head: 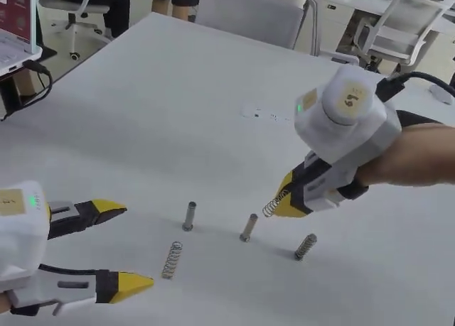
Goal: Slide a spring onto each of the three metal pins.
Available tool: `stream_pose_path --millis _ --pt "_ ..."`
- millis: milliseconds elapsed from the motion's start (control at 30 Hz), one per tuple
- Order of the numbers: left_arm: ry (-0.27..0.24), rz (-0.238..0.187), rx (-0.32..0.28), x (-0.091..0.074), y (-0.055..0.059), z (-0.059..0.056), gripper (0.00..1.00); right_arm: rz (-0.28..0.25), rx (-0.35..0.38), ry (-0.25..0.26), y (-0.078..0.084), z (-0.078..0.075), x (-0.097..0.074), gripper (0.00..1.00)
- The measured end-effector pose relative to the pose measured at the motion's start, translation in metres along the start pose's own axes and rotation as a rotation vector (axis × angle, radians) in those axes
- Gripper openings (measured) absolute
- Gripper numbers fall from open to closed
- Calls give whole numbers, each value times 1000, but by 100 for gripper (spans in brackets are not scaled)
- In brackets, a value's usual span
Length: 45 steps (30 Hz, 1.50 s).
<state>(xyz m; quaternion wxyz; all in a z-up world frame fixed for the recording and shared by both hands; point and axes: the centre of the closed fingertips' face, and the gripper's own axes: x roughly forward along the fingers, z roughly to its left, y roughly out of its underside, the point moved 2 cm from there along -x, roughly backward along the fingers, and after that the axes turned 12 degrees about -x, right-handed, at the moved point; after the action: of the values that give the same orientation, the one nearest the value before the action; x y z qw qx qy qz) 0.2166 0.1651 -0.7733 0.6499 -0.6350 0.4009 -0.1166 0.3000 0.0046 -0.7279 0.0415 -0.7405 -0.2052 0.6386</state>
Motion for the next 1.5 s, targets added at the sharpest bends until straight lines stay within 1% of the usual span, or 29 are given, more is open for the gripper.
stream_pose_path --millis 33,167,200,300,367,500,600,933,1133,1300,1367,1500 --pt "-1 3 1 0 1 0 60 0 1 -1 0 -1 1 8" --pt "-5 7 4 0 2 1 61 34 -8 -13 0 -7 9 8" --pt "-7 6 7 -1 2 1 61 46 -11 -27 0 -6 12 8" --pt "-10 4 8 0 0 1 61 71 -27 -29 1 -10 18 8" --pt "-8 1 9 0 -2 0 60 77 -33 -30 1 -12 22 8" --pt "-7 0 17 1 -3 -1 60 97 -32 -56 4 -11 29 8" --pt "-9 4 19 0 -3 -2 59 111 -37 -63 8 -11 33 8" --pt "-8 10 21 -3 -2 -5 57 121 -39 -83 7 -10 41 8" --pt "-10 0 16 -4 -4 -5 57 130 -42 -96 8 -8 46 8" --pt "-11 -1 14 -6 -4 -5 57 144 -41 -108 10 -7 54 8" --pt "-10 -2 13 -7 -4 -5 57 142 -39 -107 10 -7 57 8" --pt "-12 1 8 -10 -3 -5 57 150 -28 -115 15 -5 65 8"
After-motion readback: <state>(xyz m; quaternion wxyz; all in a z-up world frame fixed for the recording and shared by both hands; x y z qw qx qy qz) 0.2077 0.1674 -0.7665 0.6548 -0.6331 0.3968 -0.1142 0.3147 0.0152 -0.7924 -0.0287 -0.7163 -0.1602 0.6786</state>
